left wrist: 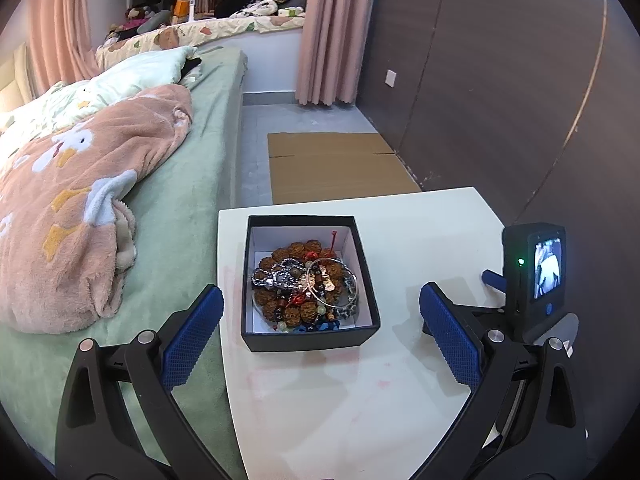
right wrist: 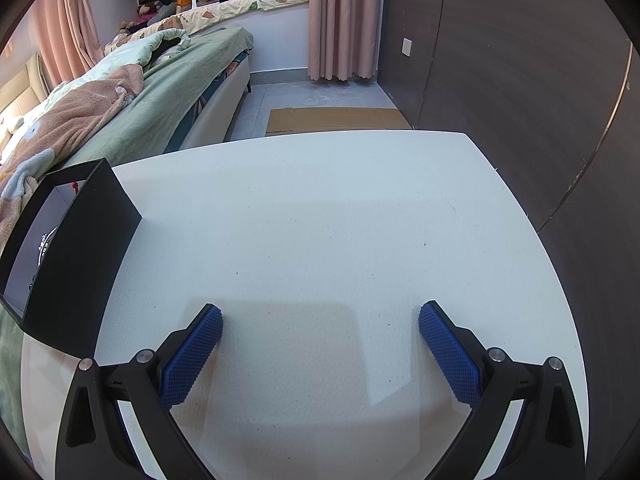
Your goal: Organize jewelry
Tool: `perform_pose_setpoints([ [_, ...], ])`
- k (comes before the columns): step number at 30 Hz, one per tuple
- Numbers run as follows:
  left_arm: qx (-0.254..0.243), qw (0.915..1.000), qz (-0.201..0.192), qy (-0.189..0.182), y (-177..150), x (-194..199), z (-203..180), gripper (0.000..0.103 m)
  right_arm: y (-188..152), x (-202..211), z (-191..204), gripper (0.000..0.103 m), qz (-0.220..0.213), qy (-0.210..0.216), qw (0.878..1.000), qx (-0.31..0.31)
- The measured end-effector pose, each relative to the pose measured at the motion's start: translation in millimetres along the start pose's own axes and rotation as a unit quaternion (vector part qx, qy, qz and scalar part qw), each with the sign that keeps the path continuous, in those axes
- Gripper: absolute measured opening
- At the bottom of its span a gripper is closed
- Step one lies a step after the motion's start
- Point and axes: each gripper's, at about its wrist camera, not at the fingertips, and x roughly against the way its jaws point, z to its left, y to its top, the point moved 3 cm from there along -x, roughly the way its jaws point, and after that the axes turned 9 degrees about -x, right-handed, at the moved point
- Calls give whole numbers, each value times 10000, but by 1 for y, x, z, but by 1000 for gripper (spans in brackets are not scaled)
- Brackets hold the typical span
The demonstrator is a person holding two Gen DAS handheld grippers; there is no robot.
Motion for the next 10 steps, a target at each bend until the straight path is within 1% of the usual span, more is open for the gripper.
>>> perform_pose_setpoints([
  [3,-77,9999,65,24,0,-2,-3,98,0,0,0,96,0,0,10000,0],
  [7,-37,9999,125,-32,0,-3,0,98,0,0,0,96,-1,0,10000,0],
  [10,-78,9999,148,5,0,-3,0,98,0,0,0,96,0,0,10000,0],
])
